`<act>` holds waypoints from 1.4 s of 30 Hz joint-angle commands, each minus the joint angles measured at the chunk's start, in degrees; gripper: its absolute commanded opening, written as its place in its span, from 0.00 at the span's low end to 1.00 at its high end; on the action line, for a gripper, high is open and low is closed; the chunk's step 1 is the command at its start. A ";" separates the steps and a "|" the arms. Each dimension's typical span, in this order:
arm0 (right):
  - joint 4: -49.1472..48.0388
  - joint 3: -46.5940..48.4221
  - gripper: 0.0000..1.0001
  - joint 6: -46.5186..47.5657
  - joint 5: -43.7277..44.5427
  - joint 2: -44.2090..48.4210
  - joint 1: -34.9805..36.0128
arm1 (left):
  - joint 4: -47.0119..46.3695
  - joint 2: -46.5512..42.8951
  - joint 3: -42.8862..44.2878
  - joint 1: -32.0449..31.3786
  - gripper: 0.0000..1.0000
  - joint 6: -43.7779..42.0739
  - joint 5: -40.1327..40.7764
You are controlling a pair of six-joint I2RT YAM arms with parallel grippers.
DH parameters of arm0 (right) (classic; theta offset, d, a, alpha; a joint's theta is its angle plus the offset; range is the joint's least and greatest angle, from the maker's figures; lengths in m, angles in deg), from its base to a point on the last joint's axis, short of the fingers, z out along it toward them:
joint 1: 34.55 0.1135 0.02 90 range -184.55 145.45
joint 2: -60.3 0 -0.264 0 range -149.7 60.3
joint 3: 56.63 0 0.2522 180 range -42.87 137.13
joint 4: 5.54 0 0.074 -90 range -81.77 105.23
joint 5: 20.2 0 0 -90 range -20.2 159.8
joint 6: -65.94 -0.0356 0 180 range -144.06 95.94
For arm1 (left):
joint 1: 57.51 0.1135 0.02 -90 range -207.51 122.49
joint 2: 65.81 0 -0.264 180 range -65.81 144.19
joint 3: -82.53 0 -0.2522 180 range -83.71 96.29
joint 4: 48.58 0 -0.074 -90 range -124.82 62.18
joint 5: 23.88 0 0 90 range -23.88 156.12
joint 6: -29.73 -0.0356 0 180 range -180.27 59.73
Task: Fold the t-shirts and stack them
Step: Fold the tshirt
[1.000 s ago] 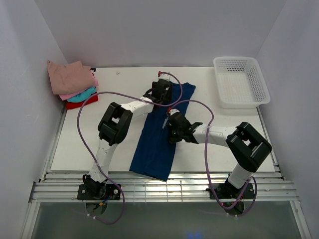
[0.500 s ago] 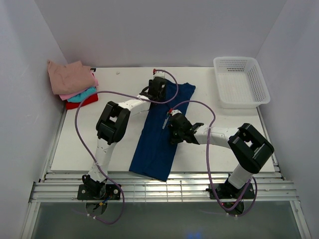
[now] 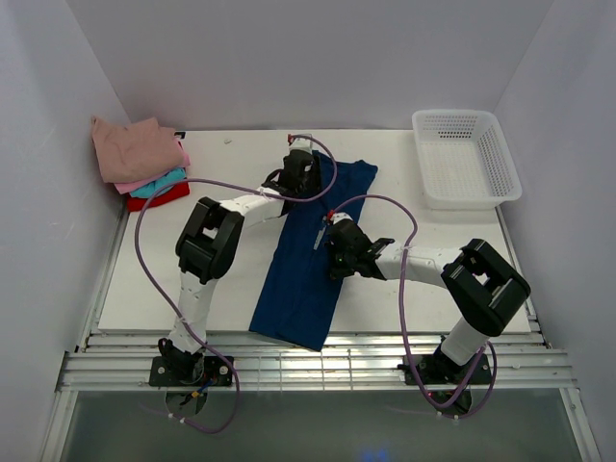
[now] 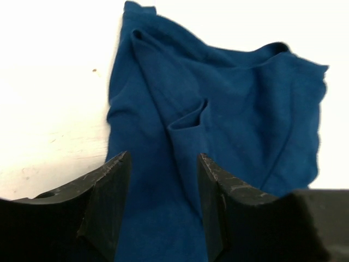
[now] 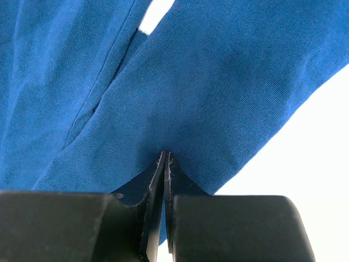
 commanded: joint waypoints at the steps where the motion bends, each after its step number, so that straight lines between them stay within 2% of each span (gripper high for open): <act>1: 3.20 -1.27 0.08 0.26 -0.21 -0.77 0.61 | -2.87 -4.84 0.97 0.24 0.61 2.40 -3.29; 6: 3.20 -0.92 0.08 0.43 -0.48 -1.47 0.62 | -6.21 -6.42 -2.11 0.24 0.58 4.60 -4.95; 14: 3.20 -0.39 0.08 0.44 -0.74 -1.56 0.62 | -4.37 -0.71 2.46 0.41 0.57 4.33 -6.81; 36: 3.11 -0.66 0.08 0.35 -1.36 -1.83 0.53 | -1.29 3.51 5.36 0.76 0.52 4.95 -5.58; 39: 3.11 -0.57 0.08 0.26 -1.27 -1.91 0.53 | -1.29 3.86 5.62 0.85 0.49 4.86 -5.40; 42: 3.02 -0.57 0.08 0.43 -1.18 -2.09 0.53 | -1.29 4.21 5.80 0.94 0.40 4.95 -5.31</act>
